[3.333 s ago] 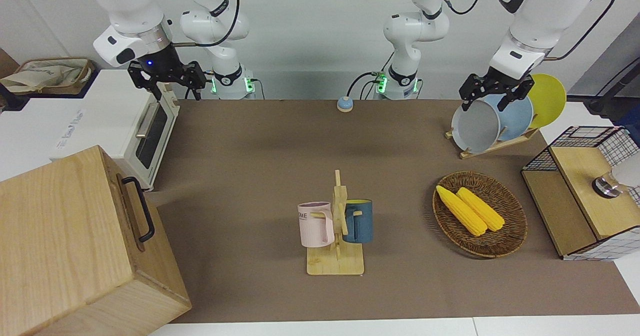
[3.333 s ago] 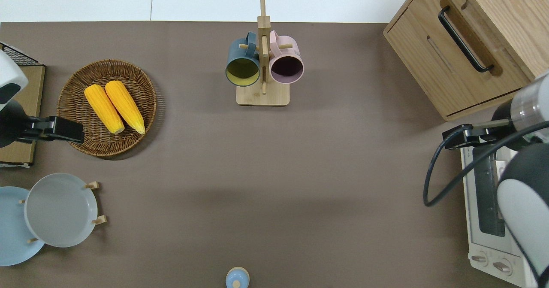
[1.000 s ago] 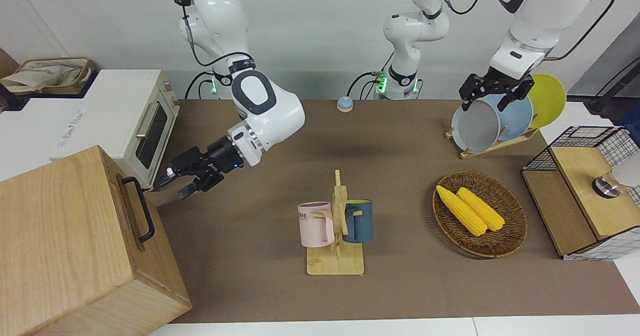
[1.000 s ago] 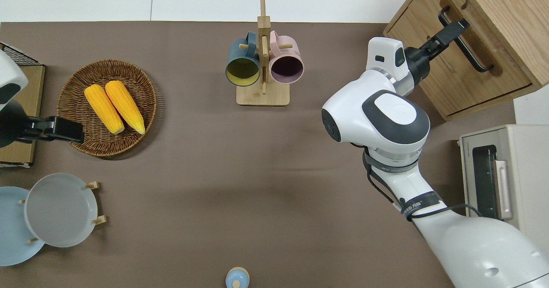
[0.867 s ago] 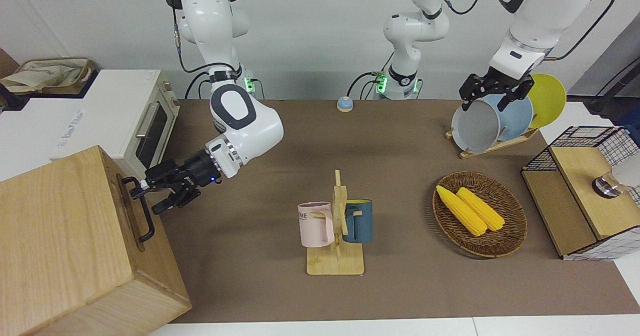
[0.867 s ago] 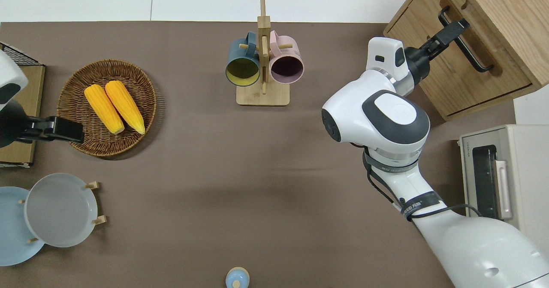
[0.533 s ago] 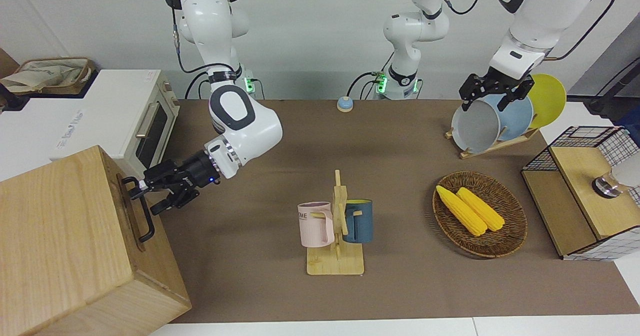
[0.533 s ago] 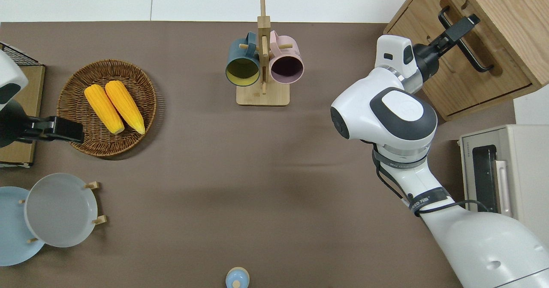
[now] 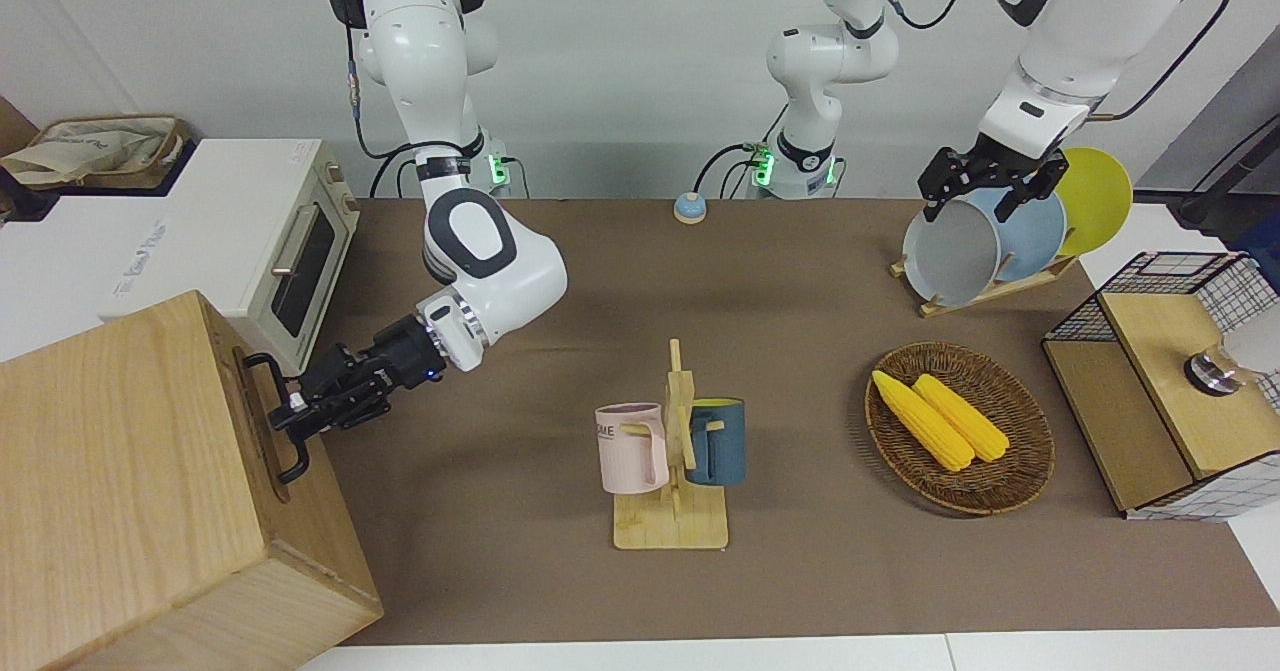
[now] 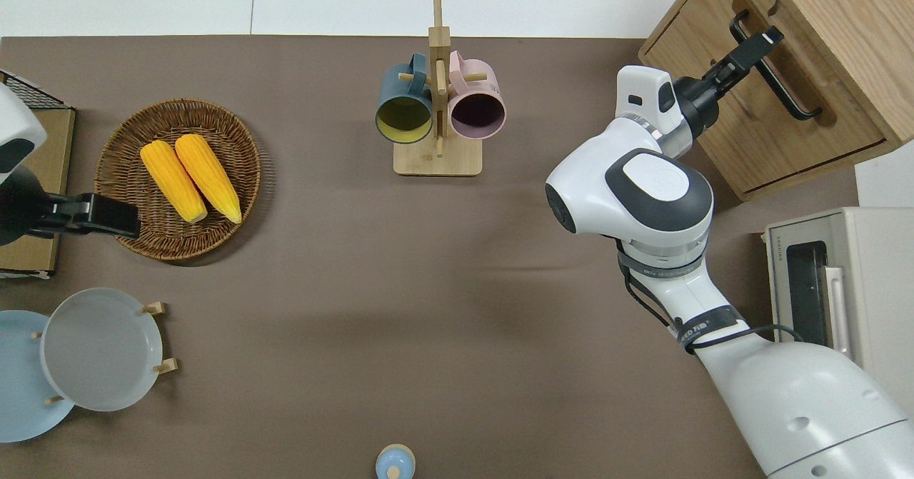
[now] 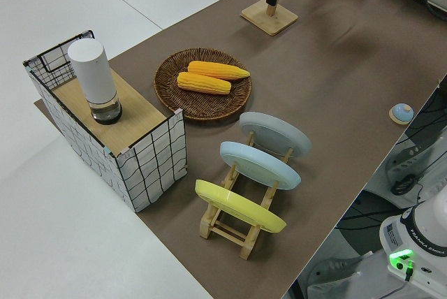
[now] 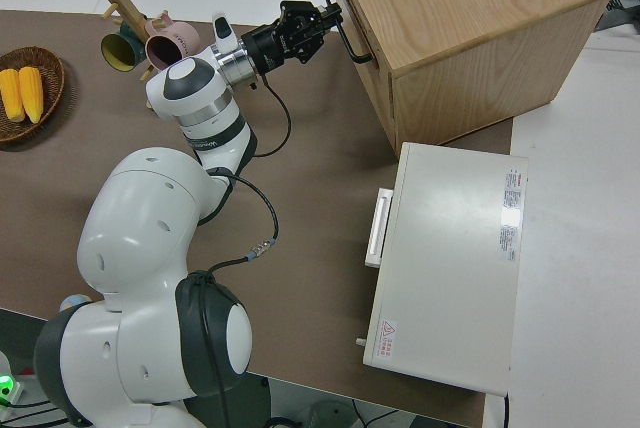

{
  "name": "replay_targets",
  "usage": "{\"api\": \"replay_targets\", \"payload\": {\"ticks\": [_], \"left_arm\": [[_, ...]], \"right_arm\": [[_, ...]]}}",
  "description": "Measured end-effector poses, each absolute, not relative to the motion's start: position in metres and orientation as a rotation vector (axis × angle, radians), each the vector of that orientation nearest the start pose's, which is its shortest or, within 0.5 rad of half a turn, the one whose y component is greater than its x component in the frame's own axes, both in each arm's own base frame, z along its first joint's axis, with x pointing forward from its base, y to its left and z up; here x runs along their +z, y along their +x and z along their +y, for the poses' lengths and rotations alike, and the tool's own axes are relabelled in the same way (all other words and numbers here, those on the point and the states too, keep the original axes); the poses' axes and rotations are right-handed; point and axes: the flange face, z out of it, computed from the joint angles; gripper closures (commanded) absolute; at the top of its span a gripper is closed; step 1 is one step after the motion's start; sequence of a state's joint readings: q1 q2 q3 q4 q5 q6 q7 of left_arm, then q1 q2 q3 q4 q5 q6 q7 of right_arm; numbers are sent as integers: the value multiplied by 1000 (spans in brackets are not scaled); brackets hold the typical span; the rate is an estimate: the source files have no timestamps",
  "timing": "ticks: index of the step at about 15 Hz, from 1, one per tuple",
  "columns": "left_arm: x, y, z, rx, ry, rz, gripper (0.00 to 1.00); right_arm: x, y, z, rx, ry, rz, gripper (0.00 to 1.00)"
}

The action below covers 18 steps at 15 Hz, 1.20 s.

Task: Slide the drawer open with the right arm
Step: 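Pull the handle toward the robot with the right gripper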

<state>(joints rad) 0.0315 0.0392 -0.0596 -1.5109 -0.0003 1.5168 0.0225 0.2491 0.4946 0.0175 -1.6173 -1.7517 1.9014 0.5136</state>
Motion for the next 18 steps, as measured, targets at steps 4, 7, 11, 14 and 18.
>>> {"api": "replay_targets", "payload": {"ticks": [4, 7, 11, 14, 18], "left_arm": [[626, 561, -15, 52, -3143, 80, 7], [626, 561, -15, 52, -3143, 80, 7], [626, 561, -15, 52, -3143, 80, 7], [626, 561, -15, 52, -3143, 80, 7], [626, 561, -15, 52, -3143, 80, 7]], "right_arm": [[395, 696, 114, 458, 1524, 546, 996], [395, 696, 118, 461, 1524, 547, 996], [394, 680, 158, 447, 1527, 520, 996], [393, 661, 200, 435, 1532, 503, 996], [393, 636, 248, 432, 1540, 500, 996]]}}
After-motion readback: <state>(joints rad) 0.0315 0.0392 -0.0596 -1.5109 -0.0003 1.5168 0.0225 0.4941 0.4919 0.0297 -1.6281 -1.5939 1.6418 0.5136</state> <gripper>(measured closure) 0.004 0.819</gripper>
